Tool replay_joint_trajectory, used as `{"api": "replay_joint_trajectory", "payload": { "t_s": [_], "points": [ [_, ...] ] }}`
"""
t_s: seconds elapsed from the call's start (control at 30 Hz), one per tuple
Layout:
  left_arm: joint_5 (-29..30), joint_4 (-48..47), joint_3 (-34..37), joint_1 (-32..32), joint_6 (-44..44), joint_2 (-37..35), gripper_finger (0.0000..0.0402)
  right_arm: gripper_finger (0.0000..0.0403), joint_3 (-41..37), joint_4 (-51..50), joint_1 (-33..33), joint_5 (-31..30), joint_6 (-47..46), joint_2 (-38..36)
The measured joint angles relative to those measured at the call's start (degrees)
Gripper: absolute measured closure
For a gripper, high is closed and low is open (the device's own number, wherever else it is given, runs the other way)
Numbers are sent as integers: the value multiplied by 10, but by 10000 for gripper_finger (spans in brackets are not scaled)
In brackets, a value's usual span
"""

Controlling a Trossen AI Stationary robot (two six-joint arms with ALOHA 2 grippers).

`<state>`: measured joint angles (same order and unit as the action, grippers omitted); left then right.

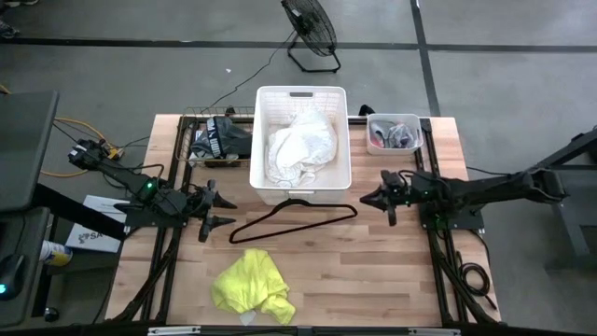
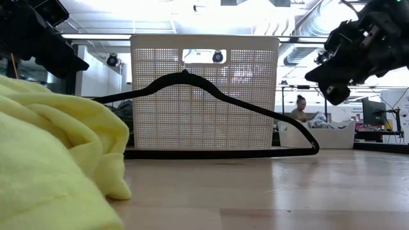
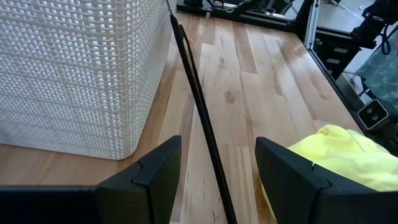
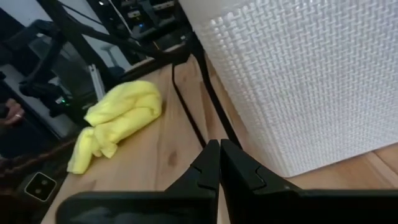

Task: Pick & Place Cloths
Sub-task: Put the yellow shirt into the large white bin

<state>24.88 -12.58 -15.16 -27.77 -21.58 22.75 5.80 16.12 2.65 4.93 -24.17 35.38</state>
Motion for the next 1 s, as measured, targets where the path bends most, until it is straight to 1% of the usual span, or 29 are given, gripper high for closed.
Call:
{"api": "replay_joint_trajectory", "payload": {
  "t_s": [0.2,0.37,0.5,0.7,0.8,1.0],
  "points": [
    [0,0,0,0,0,0,201,399,-30,28,-8,0,0,-30],
    [1,0,0,0,0,0,201,399,-45,29,-8,1,-1,-56],
    [1,0,0,0,0,0,201,399,-52,30,-8,14,0,-78],
    [1,0,0,0,0,0,201,399,-53,2,-8,17,4,-106],
    [1,0,0,0,-5,0,201,399,-53,-8,-8,31,5,-117],
    [1,-6,0,0,-15,0,201,399,-53,-61,-8,29,7,-141]
  ]
}}
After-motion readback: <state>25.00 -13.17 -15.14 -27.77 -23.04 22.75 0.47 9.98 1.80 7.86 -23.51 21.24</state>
